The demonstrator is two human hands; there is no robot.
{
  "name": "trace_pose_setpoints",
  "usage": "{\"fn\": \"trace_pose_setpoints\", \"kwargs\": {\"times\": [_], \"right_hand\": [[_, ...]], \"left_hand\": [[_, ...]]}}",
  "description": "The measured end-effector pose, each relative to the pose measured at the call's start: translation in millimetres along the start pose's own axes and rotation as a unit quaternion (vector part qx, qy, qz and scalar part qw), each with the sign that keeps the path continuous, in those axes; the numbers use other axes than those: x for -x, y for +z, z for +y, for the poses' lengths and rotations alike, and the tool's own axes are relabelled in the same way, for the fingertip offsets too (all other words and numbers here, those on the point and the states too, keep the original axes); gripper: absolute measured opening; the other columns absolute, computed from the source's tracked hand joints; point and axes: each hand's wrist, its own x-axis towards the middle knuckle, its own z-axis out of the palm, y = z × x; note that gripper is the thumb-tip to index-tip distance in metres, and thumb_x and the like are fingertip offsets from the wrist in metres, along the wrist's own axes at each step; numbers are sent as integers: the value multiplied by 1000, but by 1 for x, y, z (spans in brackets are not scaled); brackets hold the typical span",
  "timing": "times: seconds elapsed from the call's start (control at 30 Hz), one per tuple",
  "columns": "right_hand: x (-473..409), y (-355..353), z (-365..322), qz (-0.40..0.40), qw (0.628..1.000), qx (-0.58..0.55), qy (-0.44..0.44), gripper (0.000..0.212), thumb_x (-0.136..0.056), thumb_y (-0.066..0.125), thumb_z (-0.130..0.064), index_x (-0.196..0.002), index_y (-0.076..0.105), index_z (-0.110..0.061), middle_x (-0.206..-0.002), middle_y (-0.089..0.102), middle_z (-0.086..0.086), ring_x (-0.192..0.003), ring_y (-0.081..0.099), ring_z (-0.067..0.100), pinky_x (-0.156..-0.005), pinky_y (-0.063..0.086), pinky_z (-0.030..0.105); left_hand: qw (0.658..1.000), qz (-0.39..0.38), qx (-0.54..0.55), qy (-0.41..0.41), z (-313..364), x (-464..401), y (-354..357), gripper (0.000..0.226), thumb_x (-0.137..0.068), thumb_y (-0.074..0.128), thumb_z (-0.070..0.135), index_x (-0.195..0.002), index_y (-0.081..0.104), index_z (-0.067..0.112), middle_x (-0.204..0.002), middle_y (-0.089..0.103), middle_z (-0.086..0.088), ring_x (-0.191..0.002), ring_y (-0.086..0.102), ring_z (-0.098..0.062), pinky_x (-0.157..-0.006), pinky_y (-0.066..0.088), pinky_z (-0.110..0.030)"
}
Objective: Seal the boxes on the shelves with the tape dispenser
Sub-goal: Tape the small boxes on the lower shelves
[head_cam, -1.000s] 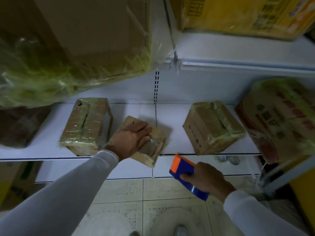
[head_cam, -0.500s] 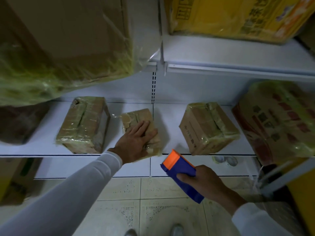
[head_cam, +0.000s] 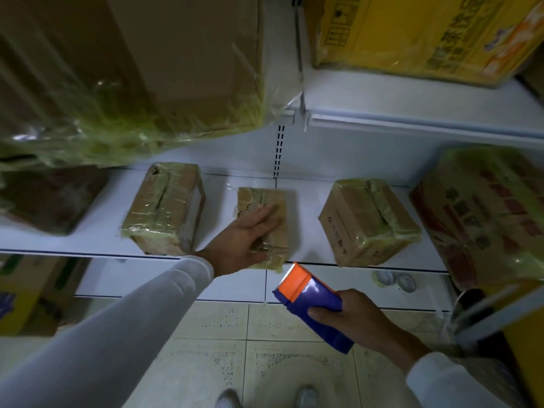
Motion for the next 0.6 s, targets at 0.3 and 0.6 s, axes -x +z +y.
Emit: {"fn": "trace_pose_setpoints", "kwargs": {"times": [0.3,0.6], "right_hand": [[7,-3,-27,-57,996,-18,-64,27,-65,73,-68,-70,67,-43,-68,71,-9,-63,68,4,-58,46,17],[1,-4,-47,-86,992,28,-82,31,-71,79,-56,-82,69,-29,-78,75,-12,-72,72,5,-62,50,19]], "left_hand": [[909,-36,385,-159,41,50,-1,29,-95,55,14,-114,58,36,-117,59,17,-106,56,7,-91,41,-9],[862,-134,454,-184,45,69,-12,28,-98,48,4,-123,59,9,-119,64,-17,-111,60,-29,-102,44,-49]]}}
